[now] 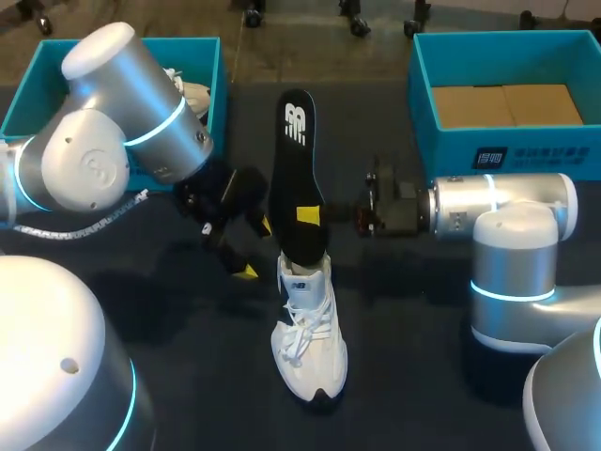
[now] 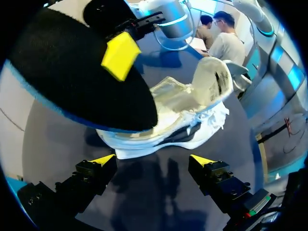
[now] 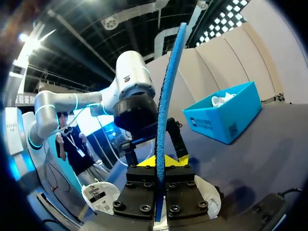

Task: Take the shoe out of the shoebox, open the shoe tongue, remove and reinsert the insole, then place the shoe into the shoebox

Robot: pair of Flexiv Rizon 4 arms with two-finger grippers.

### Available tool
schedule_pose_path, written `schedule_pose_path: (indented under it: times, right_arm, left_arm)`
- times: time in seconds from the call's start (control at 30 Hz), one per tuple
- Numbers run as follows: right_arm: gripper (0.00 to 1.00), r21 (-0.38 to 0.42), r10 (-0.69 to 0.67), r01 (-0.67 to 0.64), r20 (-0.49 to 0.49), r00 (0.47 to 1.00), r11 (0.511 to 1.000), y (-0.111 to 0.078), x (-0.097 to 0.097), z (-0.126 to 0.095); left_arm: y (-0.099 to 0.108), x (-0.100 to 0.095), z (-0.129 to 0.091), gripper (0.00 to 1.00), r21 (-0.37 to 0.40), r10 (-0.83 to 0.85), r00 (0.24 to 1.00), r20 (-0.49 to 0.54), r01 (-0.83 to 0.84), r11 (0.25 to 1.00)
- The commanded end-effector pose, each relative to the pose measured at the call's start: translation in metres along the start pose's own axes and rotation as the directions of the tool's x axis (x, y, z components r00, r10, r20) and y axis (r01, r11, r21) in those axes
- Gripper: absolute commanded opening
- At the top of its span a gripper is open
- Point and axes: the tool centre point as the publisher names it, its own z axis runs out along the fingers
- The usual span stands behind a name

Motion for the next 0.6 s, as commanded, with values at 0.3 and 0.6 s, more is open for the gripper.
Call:
schedule_pose_path:
  times: [0.3,0.6]
  right_arm:
    - [0.00,-0.031,-0.037,0.037,0.018,0.999,0.999,0.0017,-0.0023,-0.0027]
    - [0.00,-0.047,-0.028,0.029,0.022,0.999,0.998,-0.0007,-0.0012,-0.0041]
  left_arm:
    - [-0.0008,0.0080,0.0128,1.00,-0.021,0.002,0.996,0.090,0.000,1.000]
    - [-0.0019,0.0081,0.0160,1.00,-0.030,-0.015,0.993,0.119,0.019,0.999]
